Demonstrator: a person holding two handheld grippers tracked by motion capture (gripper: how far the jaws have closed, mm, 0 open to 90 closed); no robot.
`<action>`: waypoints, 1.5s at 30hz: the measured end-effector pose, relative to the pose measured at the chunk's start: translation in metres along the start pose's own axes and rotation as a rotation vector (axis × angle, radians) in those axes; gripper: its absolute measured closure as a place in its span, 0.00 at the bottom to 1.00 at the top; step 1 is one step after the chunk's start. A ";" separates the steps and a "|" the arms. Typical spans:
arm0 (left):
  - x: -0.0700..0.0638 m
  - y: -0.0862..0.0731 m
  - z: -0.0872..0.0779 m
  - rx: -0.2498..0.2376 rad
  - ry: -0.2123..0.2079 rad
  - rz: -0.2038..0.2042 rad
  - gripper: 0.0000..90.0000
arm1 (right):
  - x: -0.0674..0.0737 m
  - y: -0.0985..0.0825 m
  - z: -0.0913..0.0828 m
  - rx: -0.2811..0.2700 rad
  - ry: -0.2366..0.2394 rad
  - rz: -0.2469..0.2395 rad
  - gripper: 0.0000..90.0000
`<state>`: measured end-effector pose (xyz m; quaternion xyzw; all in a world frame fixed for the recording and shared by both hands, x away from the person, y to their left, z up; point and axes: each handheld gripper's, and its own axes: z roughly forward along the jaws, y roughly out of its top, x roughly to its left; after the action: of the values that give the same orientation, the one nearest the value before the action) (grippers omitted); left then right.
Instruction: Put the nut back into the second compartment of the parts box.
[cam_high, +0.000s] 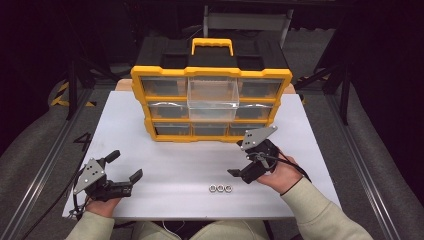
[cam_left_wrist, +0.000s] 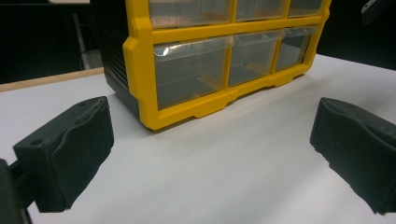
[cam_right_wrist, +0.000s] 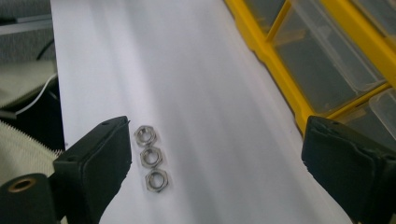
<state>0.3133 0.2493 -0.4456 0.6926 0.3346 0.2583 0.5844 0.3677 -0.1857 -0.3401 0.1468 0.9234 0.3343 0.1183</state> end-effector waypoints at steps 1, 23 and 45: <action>0.000 0.000 0.000 0.002 -0.002 0.002 0.00 | 0.001 0.003 0.000 0.023 0.001 -0.008 0.10; 0.000 0.000 0.000 0.007 -0.010 0.008 0.01 | 0.011 0.041 0.013 0.388 0.066 -0.214 0.11; -0.001 0.000 0.000 0.003 -0.013 0.008 0.01 | 0.013 0.033 0.043 0.451 0.213 -0.186 0.15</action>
<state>0.3131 0.2487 -0.4452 0.6966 0.3284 0.2555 0.5845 0.3758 -0.1314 -0.3522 0.0481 0.9913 0.1212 0.0147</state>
